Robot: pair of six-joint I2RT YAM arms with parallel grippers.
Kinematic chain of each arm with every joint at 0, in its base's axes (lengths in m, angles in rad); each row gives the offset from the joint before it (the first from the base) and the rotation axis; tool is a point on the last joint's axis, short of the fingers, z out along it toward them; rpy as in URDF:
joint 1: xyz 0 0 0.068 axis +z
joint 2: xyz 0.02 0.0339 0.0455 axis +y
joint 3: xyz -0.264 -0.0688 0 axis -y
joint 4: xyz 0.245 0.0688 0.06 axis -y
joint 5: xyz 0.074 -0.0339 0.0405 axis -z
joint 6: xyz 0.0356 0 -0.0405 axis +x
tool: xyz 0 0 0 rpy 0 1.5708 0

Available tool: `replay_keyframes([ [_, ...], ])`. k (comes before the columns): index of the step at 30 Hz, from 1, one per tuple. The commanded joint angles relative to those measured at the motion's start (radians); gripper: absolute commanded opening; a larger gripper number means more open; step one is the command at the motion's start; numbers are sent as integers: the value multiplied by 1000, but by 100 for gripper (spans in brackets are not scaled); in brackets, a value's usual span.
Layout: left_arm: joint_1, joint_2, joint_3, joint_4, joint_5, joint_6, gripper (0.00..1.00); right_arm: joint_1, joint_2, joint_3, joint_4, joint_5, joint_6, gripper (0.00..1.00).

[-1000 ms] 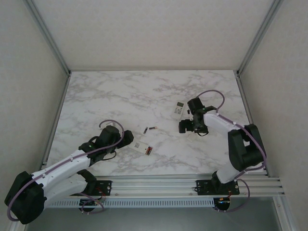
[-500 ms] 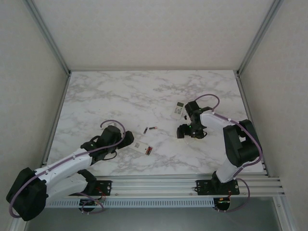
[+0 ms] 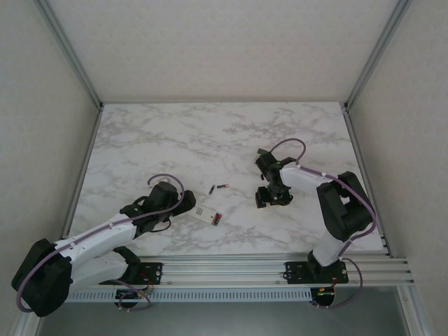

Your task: Load the batteries into the remote control

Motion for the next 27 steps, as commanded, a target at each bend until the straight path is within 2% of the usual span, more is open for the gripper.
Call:
replay_keyframes([
  [1, 5, -14, 28, -11, -19, 4, 99, 29, 28, 26, -58, 16, -12, 58],
  [6, 6, -20, 39, -31, -27, -2, 99, 75, -48, 50, -60, 15, -14, 51],
  [10, 20, -46, 59, -62, -42, -13, 99, 185, -160, 78, -37, -45, -14, 53],
  [14, 76, -85, 71, -84, -35, -10, 100, 315, -185, 119, -6, -67, -2, 53],
  [19, 158, -154, 66, -84, 29, -18, 100, 432, -115, 189, 12, -39, -56, 54],
  [27, 196, -232, 44, -108, 29, -44, 100, 493, 75, 320, -26, -7, -159, 54],
])
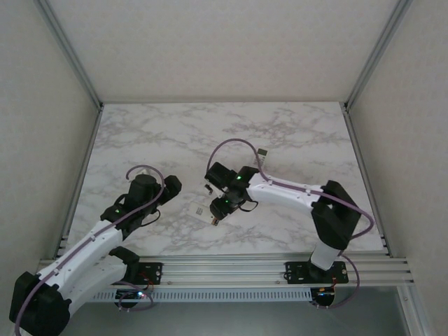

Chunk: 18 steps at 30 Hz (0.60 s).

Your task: Load the batteries into the remote control

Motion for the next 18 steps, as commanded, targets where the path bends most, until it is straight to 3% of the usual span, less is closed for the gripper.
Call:
replay_keyframes([
  [1, 11, -35, -3, -37, 9, -21, 100, 20, 61, 53, -32, 22, -64, 54],
  [18, 14, -15, -29, -16, 27, -18, 100, 79, 207, 127, -61, 47, -114, 58],
])
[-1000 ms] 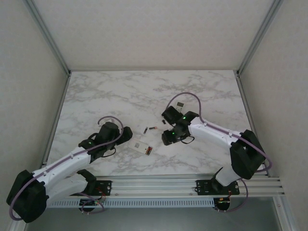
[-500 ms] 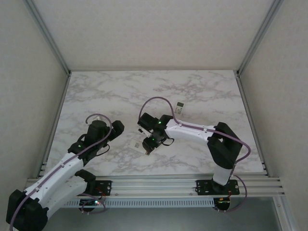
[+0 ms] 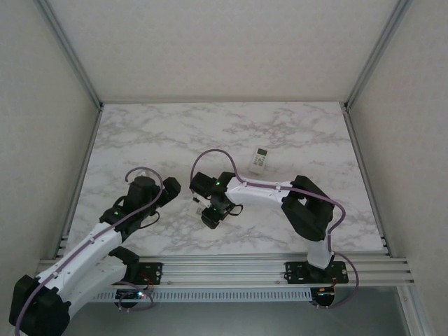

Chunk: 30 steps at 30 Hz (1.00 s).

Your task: Load the batteries into the remote control

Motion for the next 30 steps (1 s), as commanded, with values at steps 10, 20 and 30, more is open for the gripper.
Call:
replay_keyframes([
  [10, 10, -4, -22, 6, 19, -11, 100, 25, 29, 29, -18, 57, -28, 62],
  [20, 9, -3, -31, 7, 16, -7, 100, 35, 17, 34, 2, 36, -19, 66],
  [30, 7, 147, 30, 15, 116, 90, 100, 29, -304, -163, 193, 118, 361, 69],
])
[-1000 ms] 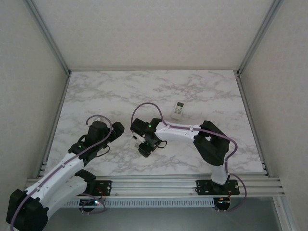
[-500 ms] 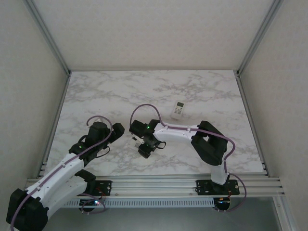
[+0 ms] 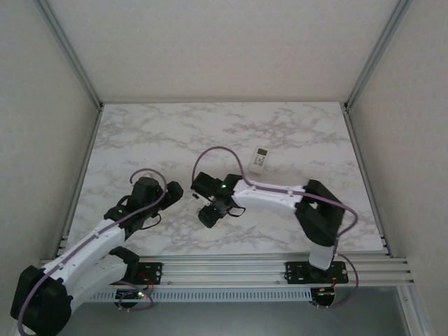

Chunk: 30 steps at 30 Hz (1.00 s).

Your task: Load the batteries into the remote control

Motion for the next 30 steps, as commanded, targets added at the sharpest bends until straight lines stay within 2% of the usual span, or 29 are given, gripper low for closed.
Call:
replay_keyframes([
  [1, 3, 84, 58, 6, 79, 78, 99, 1, -181, -115, 107, 87, 316, 69],
  [5, -29, 204, 110, 7, 100, 115, 96, -34, -350, -364, 269, 67, 700, 64],
  [8, -55, 260, 129, 15, 97, 125, 91, -75, -376, -500, 423, -46, 809, 57],
  [11, -71, 303, 134, 32, 92, 125, 90, -103, -314, -514, 481, -151, 819, 50],
  [15, -84, 332, 125, 41, 76, 121, 89, -105, -247, -509, 535, -191, 820, 46],
  [20, -93, 314, 100, 57, 70, 105, 89, -105, -214, -504, 562, -188, 807, 44],
  [30, -94, 317, 99, 56, 58, 95, 91, -82, -119, -433, 452, -175, 735, 38],
])
